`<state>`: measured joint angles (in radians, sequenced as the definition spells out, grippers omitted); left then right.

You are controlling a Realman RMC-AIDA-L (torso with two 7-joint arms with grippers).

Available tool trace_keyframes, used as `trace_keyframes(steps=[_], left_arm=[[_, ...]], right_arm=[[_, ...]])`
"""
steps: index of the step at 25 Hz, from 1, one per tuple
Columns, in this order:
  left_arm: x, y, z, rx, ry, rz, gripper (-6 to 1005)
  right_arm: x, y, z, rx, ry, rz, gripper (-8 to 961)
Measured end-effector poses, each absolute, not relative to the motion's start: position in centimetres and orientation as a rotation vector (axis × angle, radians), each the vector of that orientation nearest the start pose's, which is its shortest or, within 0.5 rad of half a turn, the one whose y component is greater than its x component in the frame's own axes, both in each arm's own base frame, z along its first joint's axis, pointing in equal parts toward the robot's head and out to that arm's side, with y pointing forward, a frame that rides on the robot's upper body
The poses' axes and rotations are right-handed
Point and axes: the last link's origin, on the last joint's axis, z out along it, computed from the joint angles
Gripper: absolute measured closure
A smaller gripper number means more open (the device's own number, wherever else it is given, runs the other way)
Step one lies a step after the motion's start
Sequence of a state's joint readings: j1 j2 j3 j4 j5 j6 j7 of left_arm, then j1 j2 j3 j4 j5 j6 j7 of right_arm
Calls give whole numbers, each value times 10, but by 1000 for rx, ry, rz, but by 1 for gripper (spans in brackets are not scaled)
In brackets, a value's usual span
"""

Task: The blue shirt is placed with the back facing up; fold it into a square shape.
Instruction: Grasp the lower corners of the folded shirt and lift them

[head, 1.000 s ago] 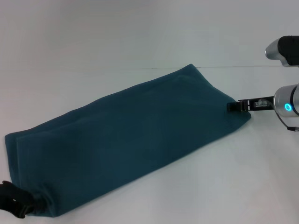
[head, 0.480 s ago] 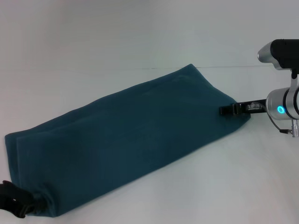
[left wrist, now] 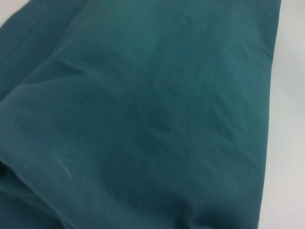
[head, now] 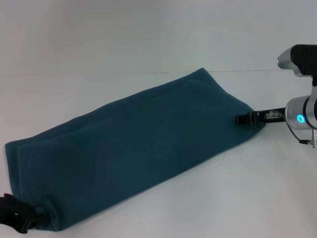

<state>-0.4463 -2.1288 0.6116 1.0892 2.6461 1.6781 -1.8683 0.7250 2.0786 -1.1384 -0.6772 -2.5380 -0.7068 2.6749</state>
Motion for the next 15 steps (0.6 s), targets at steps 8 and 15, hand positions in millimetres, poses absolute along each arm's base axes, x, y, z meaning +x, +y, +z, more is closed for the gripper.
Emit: trace_keyframes(steps=[8,15], left_arm=[[-324,290,44,-2617,-1191,130,972],[-325,289,44,-2616,-1194,128,973]], right_arm=[[269,434,-23,-1992,1311,26,212],[266,434,-26,-2006,1299,21,324]])
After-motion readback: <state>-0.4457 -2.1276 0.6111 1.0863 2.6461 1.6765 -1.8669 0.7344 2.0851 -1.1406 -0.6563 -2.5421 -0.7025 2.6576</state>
